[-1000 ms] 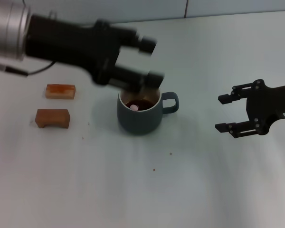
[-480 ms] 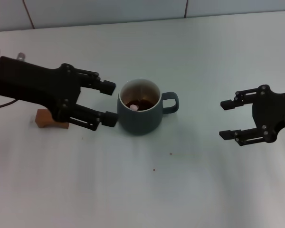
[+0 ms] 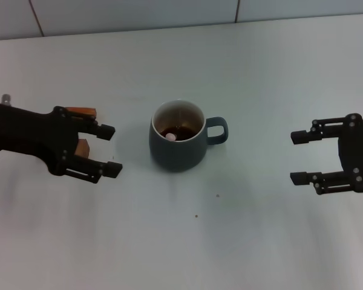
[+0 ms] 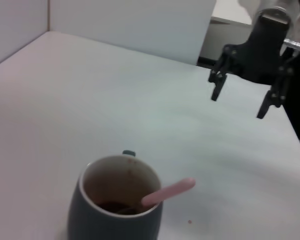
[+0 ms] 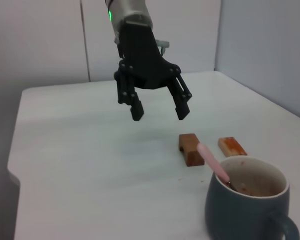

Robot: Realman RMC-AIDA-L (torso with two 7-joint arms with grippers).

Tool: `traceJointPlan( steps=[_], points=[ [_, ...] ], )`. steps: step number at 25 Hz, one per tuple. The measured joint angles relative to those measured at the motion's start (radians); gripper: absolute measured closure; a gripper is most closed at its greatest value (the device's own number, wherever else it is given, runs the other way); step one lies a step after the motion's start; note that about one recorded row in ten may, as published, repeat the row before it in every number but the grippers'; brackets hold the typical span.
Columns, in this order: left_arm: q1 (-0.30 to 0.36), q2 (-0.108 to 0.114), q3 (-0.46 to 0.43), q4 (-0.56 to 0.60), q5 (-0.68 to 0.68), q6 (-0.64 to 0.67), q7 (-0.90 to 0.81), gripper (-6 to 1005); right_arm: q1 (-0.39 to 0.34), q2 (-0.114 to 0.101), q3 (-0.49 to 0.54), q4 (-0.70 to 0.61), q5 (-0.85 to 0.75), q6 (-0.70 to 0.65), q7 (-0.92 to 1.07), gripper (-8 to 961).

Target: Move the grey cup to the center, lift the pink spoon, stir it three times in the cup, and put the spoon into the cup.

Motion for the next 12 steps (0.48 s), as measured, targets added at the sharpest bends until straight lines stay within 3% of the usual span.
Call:
traceJointPlan(
  steps=[12],
  points=[
    [0.068,0.011,-0.056,-0.033,0.002,0.061,0.084,184,-0.013,-0.007,0.098,0.121,0.030,-0.031,-0.110,249]
  ],
)
